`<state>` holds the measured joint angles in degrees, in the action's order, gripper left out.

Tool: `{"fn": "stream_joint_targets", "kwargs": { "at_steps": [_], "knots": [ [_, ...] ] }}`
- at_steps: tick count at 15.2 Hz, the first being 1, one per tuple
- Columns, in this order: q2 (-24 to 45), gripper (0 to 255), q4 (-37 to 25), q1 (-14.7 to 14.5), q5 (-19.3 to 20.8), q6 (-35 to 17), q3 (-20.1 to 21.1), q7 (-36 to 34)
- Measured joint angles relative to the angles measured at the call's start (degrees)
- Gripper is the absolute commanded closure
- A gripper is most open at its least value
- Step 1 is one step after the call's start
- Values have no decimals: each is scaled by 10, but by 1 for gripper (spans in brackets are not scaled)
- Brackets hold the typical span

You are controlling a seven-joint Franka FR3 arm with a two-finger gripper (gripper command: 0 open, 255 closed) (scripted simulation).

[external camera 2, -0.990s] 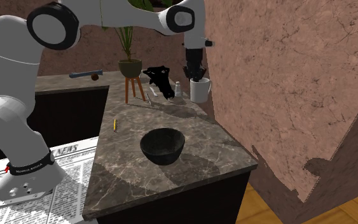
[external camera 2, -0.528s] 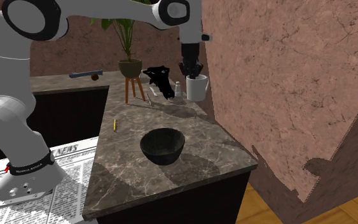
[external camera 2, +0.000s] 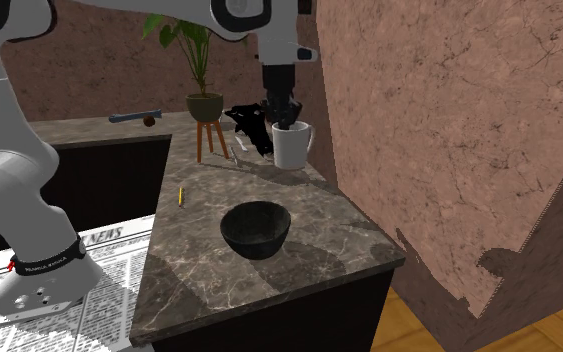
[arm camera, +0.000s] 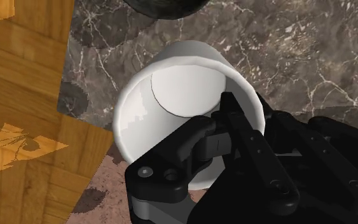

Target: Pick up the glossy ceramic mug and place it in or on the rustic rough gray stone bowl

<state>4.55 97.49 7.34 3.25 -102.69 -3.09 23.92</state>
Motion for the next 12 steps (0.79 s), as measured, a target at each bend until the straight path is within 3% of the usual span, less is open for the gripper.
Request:
{"fn": "stream_joint_targets", "kwargs": {
  "at_steps": [8, 12],
  "knots": [
    [-137, 255, 152, 37, 13, -19, -39, 71],
    [-152, 255, 189, 43, 16, -43, -47, 82]
  ]
}}
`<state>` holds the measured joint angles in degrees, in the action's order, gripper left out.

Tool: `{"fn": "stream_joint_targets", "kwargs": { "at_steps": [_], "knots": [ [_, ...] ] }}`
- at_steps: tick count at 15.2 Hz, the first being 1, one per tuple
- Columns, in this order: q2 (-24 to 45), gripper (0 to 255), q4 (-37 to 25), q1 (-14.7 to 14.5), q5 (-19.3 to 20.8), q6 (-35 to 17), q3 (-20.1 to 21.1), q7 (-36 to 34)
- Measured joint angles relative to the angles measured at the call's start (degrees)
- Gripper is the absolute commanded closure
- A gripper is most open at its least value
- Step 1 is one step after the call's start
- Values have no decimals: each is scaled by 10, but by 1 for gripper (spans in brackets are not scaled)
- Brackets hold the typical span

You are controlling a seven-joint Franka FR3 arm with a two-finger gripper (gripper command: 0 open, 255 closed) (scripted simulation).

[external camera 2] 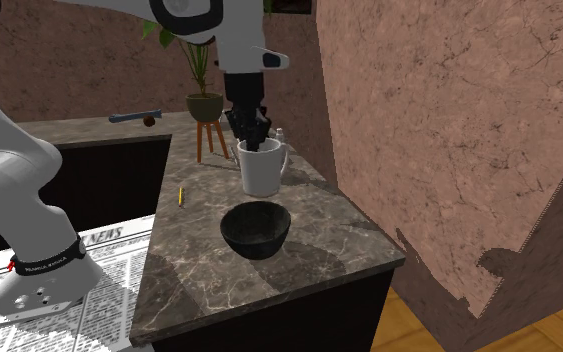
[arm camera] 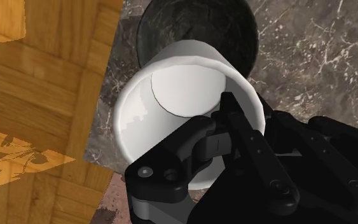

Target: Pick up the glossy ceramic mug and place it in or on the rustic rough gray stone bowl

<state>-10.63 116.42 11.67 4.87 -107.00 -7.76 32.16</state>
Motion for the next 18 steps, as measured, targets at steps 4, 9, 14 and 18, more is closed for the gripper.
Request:
{"fn": "stream_joint_targets", "kwargs": {
  "at_steps": [4, 9, 14, 18],
  "knots": [
    [1, 255, 31, 0, 1, -31, 0, -3],
    [10, 255, 61, 1, 1, -70, -1, -4],
    [19, 255, 87, 1, 1, -105, -3, -5],
    [21, 255, 92, 1, 1, -113, -3, -5]
  ]
}}
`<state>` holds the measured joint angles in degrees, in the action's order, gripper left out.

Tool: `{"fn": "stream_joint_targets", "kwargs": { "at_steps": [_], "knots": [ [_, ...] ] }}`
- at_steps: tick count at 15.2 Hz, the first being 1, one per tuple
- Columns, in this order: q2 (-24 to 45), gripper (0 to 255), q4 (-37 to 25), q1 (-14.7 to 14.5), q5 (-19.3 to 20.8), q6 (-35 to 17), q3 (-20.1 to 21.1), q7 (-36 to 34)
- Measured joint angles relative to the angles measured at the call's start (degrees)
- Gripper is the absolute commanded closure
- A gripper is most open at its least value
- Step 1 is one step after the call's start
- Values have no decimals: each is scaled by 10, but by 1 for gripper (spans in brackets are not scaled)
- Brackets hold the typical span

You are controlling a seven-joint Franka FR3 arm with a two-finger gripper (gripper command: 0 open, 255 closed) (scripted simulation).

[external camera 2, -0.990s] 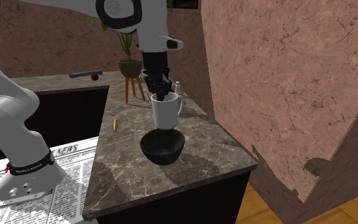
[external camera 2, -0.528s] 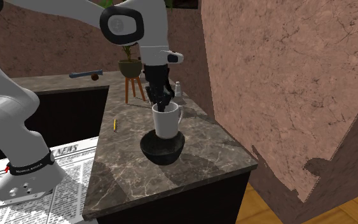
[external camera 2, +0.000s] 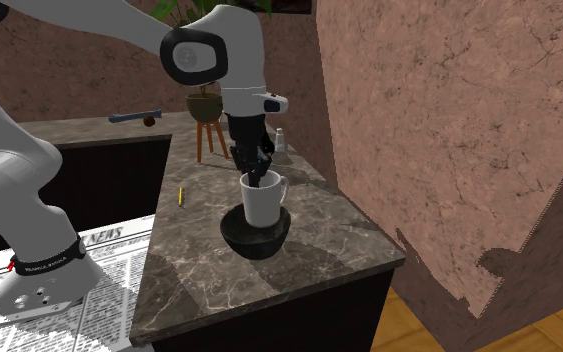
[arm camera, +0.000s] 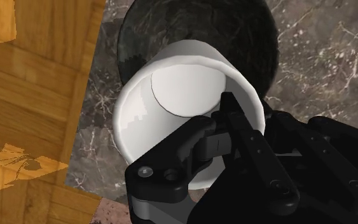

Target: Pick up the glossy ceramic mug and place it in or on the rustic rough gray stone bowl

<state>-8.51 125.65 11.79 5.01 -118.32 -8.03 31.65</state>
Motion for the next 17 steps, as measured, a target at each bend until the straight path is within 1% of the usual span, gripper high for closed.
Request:
{"fn": "stream_joint_targets", "kwargs": {
  "at_steps": [3, 4, 10, 14, 17],
  "knots": [
    [0, 255, 0, 0, 0, 0, 0, 0],
    [0, 0, 0, 0, 0, 0, 0, 0],
    [0, 0, 0, 0, 0, -1, 0, 0],
    [-18, 0, -37, -2, 0, 54, 3, -1],
    [-19, 0, -51, -2, -1, 70, 4, 0]
  ]
}}
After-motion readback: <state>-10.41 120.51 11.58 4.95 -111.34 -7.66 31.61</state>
